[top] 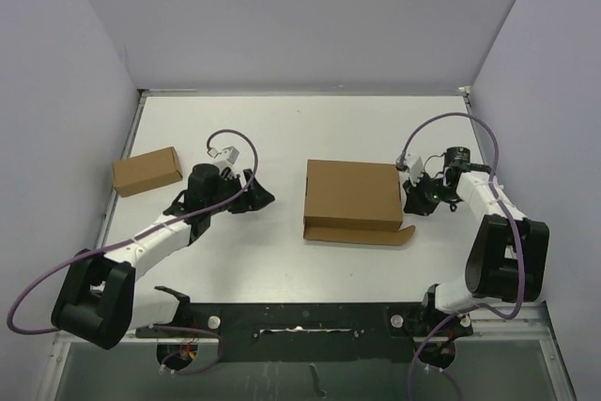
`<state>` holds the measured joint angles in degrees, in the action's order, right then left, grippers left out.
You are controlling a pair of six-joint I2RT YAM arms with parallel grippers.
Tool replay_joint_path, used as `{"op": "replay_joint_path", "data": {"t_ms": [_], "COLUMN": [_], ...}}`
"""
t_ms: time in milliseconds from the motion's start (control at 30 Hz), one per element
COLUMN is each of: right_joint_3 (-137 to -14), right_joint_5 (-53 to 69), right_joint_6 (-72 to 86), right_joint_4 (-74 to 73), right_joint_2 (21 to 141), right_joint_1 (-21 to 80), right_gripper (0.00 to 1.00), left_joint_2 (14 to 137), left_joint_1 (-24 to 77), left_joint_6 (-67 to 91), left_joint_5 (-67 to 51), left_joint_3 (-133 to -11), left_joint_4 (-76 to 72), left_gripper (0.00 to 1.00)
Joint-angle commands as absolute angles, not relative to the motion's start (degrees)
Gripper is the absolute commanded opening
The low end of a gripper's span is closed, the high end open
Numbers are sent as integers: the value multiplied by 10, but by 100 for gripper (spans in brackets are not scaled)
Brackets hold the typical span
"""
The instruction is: Fold the paper box
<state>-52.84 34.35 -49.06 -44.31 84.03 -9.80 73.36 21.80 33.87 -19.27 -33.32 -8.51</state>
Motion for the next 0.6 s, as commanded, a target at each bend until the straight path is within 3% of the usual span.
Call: {"op": "replay_joint_path", "data": {"t_ms": [0, 333, 567], "right_joint_3": [-527, -520, -546], "right_joint_5": [339, 375, 304], "right_joint_6": [-491, -510, -477], "right_joint_4": [-430, -442, -399], "right_joint_2": [843, 836, 853], "right_joint_1": [-62, 33, 239], "right_gripper": [0, 0, 0], "left_joint_2": [676, 667, 613], "left_joint_1": [221, 224, 238], "left_joint_6": [384, 366, 338], "left_joint_5": [-224, -209, -202], "left_joint_3": [-306, -294, -309], "left_joint_4": [-156, -125, -94], "left_gripper": [68, 68, 67]}}
